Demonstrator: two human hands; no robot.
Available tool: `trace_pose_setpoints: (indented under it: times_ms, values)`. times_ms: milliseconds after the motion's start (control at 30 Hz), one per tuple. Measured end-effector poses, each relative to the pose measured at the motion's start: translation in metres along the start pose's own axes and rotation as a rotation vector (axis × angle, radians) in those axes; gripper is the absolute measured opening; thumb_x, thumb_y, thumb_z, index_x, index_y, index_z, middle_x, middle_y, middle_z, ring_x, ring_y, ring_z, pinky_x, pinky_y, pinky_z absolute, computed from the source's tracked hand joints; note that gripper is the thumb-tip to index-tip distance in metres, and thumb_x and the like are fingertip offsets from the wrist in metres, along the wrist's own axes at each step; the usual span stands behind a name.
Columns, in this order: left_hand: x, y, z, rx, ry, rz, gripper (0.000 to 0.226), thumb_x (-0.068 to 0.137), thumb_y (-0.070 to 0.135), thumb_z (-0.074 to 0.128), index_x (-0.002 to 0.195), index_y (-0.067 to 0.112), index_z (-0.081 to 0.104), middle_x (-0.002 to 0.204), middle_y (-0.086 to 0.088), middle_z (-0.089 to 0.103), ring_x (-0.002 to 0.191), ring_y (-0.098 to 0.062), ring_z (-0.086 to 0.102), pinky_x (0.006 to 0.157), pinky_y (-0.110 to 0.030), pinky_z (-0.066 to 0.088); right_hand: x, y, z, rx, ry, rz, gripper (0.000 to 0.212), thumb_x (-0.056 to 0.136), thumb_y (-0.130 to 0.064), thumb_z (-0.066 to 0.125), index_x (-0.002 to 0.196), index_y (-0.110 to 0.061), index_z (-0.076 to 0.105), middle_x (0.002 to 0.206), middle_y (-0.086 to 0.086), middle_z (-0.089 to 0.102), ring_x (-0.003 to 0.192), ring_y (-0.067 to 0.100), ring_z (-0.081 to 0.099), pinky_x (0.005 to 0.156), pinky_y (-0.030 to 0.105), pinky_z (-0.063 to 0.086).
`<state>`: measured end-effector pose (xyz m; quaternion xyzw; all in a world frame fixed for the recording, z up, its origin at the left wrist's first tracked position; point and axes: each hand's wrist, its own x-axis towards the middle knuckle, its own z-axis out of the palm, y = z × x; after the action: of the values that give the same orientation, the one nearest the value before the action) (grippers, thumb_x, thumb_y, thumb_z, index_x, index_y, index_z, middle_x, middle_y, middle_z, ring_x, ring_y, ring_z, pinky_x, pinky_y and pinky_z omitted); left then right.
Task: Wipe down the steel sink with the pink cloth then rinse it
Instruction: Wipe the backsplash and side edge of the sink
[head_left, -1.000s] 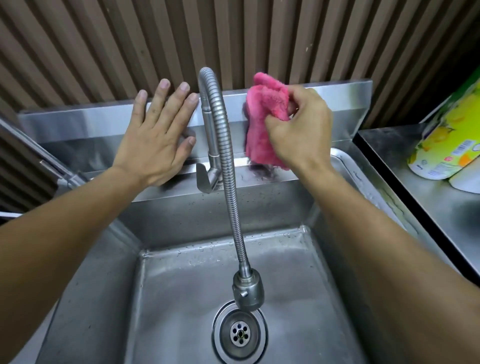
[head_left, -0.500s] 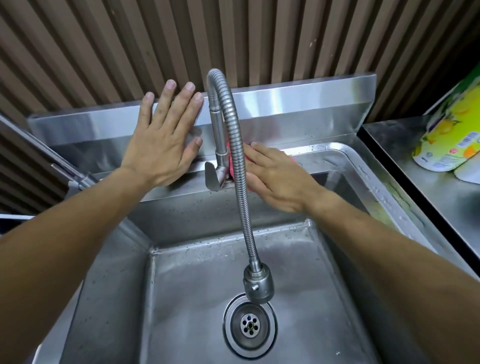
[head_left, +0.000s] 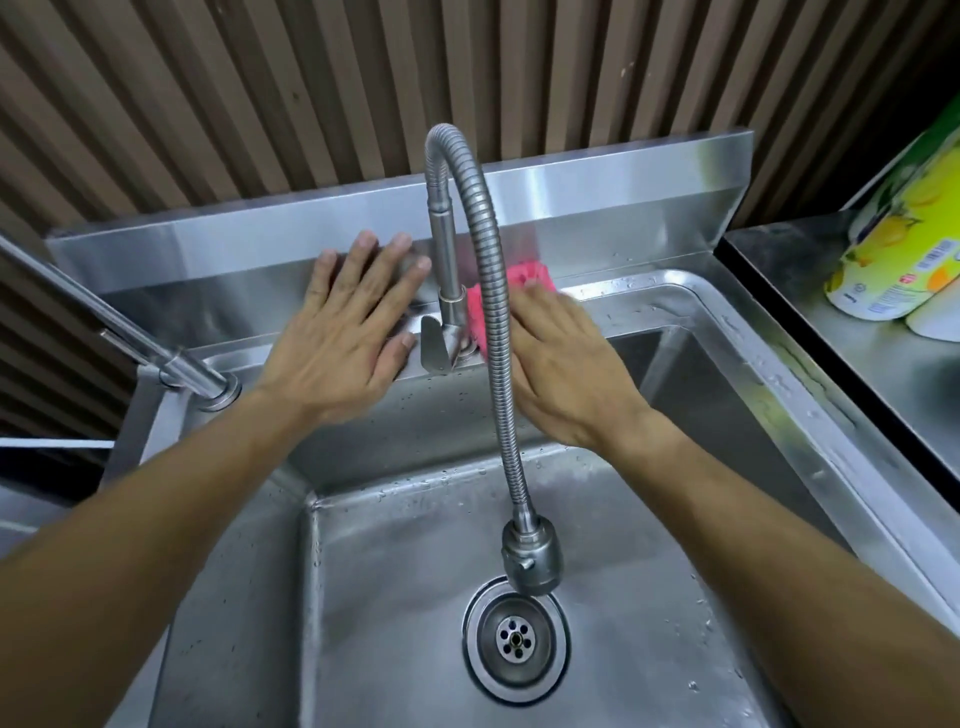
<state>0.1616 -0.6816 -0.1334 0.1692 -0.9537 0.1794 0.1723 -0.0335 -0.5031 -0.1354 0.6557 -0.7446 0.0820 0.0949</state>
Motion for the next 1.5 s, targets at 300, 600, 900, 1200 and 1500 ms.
trace_pose_setpoints:
  times_ms: [300, 600, 900, 1200, 1500]
  values:
    - [0.002, 0.001, -0.001, -0.013, -0.039, -0.058, 0.074, 0.100, 0.048, 0.025, 0.166, 0.020, 0.005, 0.172, -0.015, -0.007, 0.157, -0.034, -0.012, 0.128, -0.049, -0.009, 0.001, 0.014, 0.006, 0.011, -0.010, -0.033, 0.058, 0.109, -0.038, 0.021, 0.163, -0.018, 0.025, 0.167, 0.004, 0.033, 0.157, 0.027, 0.025, 0.129, 0.046, 0.017]
    - [0.002, 0.003, -0.002, -0.003, -0.036, -0.071, 0.075, 0.100, 0.046, 0.025, 0.166, 0.017, 0.006, 0.172, -0.018, -0.005, 0.157, -0.037, -0.011, 0.128, -0.053, -0.005, 0.016, -0.029, 0.012, 0.206, -0.005, 0.262, 0.058, 0.109, -0.033, 0.019, 0.163, -0.014, 0.019, 0.171, 0.007, 0.018, 0.159, 0.031, 0.013, 0.131, 0.047, 0.007]
    - [-0.001, 0.002, -0.003, -0.010, -0.057, -0.073, 0.075, 0.100, 0.049, 0.023, 0.166, 0.022, 0.001, 0.172, -0.012, -0.013, 0.159, -0.037, -0.009, 0.128, -0.055, -0.002, -0.001, 0.019, 0.002, 0.096, -0.011, 0.155, 0.055, 0.111, -0.041, 0.021, 0.163, -0.025, 0.024, 0.170, -0.002, 0.025, 0.159, 0.024, 0.016, 0.129, 0.040, 0.008]
    - [-0.004, 0.004, -0.001, -0.020, -0.022, -0.076, 0.074, 0.101, 0.046, 0.026, 0.166, 0.020, 0.003, 0.172, -0.011, -0.010, 0.159, -0.037, -0.005, 0.129, -0.055, 0.000, 0.017, 0.005, 0.006, 0.143, 0.091, 0.840, 0.060, 0.109, -0.034, 0.020, 0.164, -0.011, 0.016, 0.172, 0.007, 0.013, 0.159, 0.033, 0.004, 0.130, 0.046, -0.001]
    - [0.052, -0.018, -0.052, 0.149, 0.049, 0.184, 0.066, 0.103, 0.036, 0.033, 0.163, 0.010, 0.023, 0.172, -0.010, 0.015, 0.160, -0.031, 0.009, 0.128, -0.046, 0.009, -0.009, 0.053, 0.004, 0.078, 0.043, 0.724, 0.062, 0.110, -0.038, 0.021, 0.164, -0.008, 0.013, 0.172, 0.012, 0.010, 0.160, 0.033, 0.002, 0.130, 0.046, -0.003]
